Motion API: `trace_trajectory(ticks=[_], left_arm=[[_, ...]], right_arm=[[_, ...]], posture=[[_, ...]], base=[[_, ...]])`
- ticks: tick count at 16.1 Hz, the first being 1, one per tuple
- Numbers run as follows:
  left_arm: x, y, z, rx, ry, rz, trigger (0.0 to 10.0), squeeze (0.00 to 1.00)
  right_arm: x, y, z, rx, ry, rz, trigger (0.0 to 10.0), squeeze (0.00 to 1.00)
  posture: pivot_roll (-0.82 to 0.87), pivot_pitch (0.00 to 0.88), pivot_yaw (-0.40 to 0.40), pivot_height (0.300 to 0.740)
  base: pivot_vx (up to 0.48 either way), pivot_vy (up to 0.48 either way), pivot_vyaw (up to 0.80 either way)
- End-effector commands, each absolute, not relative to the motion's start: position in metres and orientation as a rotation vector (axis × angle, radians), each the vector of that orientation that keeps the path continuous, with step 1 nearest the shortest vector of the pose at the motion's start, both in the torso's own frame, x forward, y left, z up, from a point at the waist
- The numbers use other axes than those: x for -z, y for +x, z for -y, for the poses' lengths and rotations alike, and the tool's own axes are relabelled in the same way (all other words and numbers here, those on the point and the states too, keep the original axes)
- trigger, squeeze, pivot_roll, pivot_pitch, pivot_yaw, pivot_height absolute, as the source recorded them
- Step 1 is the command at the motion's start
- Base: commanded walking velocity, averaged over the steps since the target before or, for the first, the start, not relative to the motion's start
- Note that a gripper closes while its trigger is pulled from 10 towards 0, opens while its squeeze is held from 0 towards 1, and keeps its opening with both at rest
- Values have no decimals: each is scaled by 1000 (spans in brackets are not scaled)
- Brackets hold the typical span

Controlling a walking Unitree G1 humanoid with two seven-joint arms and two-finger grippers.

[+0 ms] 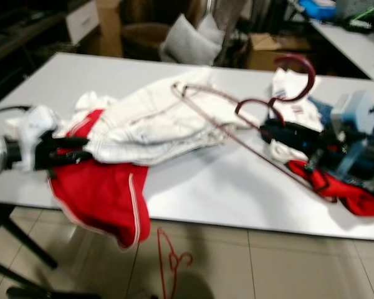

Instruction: Hang hanger

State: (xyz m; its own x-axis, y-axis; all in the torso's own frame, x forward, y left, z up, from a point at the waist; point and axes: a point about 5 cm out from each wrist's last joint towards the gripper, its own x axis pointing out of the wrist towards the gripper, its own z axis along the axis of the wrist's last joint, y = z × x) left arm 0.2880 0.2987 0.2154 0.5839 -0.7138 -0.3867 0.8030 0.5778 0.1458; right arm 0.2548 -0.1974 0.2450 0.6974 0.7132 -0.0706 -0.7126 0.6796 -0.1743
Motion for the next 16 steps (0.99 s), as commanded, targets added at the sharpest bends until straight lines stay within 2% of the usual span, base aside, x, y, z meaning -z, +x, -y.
trace_trajectory(ticks=[1,3,4,5,6,7,8,9,12,16], left_arm=[[-251,279,-284,955,203,-135,10000,1000],[-272,278,-271,922,114,28,10000,1000],[-283,287,-256,851,60,153,10000,1000],[-286,291,-248,833,42,190,10000,1000],[-284,299,-224,791,-6,245,10000,941],[-283,301,-214,775,-18,258,10000,616],[-278,304,-200,739,-15,268,10000,216],[-257,309,-175,636,-21,265,10000,0],[-228,306,-154,517,-25,204,10000,0],[-199,295,-142,434,24,127,10000,0]], right_arm=[[-243,261,196,-714,-144,10,10000,0],[-240,266,191,-627,-86,33,10000,0],[-236,269,185,-575,-51,50,10000,0],[-234,269,183,-553,-17,53,10000,0],[-231,270,181,-466,30,70,10000,0],[-230,270,181,-423,44,78,10000,0],[-228,270,180,-370,75,83,10000,0],[-217,263,171,-326,85,58,10000,0],[-203,255,163,-253,35,17,10000,0],[-198,253,169,-155,91,41,10000,0]], posture=[[-74,0,-15,740],[-66,0,-32,740],[-65,0,-34,740],[-65,0,-34,740],[-81,0,-29,740],[-81,0,-29,740],[-81,0,-29,740],[-98,0,-19,740],[-115,0,-16,740],[-123,0,-14,740]], base=[[0,0,0],[0,0,0],[0,0,0],[0,0,0],[0,0,0],[0,0,0],[0,0,0],[0,0,0],[0,0,0],[0,-285,-800]])
